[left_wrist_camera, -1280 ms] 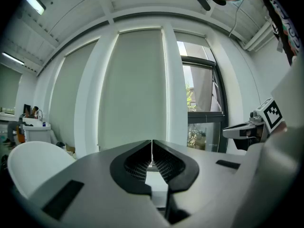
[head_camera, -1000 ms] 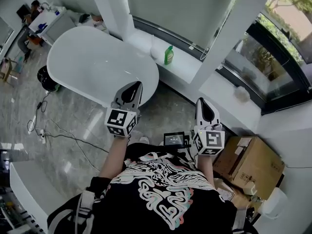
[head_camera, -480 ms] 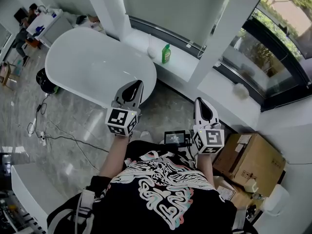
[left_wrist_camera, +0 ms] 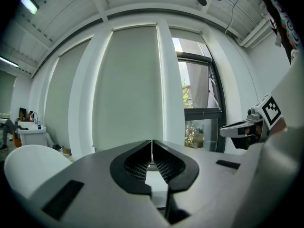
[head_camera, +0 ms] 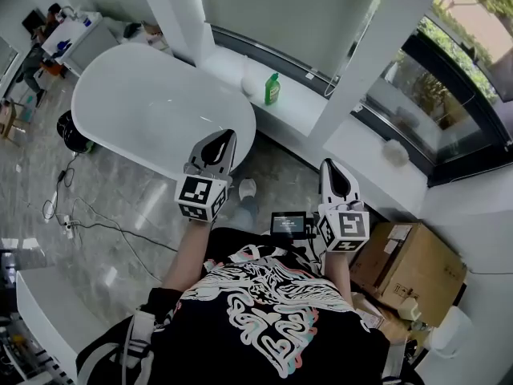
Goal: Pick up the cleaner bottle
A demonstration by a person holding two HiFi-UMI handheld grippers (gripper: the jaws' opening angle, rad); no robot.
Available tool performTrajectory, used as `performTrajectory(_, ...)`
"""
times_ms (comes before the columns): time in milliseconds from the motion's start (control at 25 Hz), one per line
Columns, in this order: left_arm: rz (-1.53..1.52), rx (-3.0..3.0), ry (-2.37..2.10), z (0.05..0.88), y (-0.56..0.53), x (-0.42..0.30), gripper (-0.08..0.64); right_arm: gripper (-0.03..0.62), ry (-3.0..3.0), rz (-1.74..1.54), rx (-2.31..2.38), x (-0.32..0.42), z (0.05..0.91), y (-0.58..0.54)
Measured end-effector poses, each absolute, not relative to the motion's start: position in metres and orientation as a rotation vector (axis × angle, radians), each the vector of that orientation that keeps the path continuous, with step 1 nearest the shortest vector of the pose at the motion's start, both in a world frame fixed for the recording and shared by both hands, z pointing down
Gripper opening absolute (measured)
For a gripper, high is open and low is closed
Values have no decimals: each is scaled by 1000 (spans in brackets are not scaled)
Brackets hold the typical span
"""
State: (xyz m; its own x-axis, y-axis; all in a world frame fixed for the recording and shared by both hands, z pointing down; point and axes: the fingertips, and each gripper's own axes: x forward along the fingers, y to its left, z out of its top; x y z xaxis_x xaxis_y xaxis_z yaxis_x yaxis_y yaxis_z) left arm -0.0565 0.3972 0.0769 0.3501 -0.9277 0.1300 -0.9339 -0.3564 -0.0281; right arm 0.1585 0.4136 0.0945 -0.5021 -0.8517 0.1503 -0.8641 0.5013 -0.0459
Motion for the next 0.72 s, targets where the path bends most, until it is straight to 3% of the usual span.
performTrajectory(720,170,2521,-1743,99,224,-95,23,28,-2627,204,1381,102,122,247)
